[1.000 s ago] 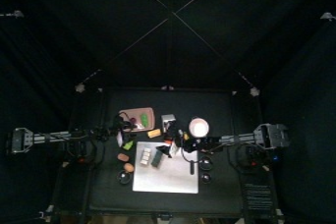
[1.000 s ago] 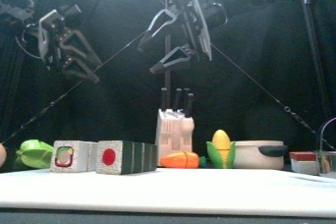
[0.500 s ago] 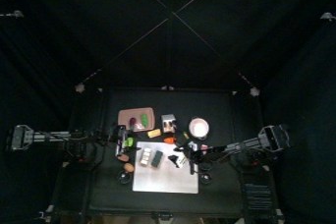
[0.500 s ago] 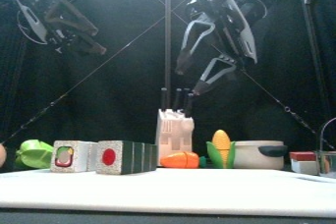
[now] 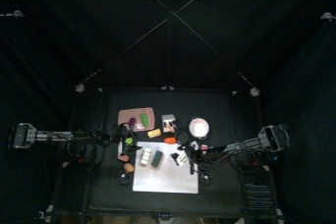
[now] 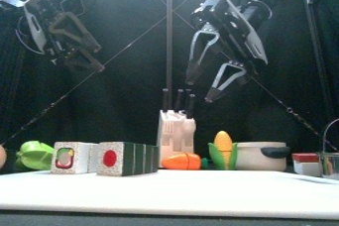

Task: Place eggplant onto large plate

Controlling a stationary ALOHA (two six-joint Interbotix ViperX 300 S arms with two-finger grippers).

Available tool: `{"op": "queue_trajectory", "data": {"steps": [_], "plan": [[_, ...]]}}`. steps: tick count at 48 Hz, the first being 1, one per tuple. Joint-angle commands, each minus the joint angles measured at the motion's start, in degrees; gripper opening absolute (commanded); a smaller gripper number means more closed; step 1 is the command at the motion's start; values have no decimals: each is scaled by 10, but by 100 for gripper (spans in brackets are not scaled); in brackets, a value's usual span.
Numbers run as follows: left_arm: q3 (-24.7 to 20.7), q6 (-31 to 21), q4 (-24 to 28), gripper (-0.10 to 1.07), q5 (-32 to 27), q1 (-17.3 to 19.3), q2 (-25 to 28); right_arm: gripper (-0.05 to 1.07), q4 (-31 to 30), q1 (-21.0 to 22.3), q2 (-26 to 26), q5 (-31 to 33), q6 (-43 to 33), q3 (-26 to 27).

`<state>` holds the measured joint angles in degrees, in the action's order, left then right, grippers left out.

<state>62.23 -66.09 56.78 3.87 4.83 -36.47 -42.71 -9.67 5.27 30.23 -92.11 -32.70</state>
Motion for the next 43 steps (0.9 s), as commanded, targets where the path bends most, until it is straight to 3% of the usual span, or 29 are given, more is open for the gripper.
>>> {"op": "queue_trajectory", "data": {"steps": [1,8,13,32,43], "plan": [[-30,3,-4,91,-74,-39,13,91,-2,1,11,1,-1,13],[-61,8,15,91,-145,-112,29,91,-2,2,10,0,0,12],[-69,13,50,91,-171,-143,30,91,-3,2,10,1,-1,13],[-52,10,62,91,-179,-134,22,91,1,-3,-18,0,-1,31],[-28,10,55,91,-181,-126,-11,91,6,-3,-53,0,4,58]]}}
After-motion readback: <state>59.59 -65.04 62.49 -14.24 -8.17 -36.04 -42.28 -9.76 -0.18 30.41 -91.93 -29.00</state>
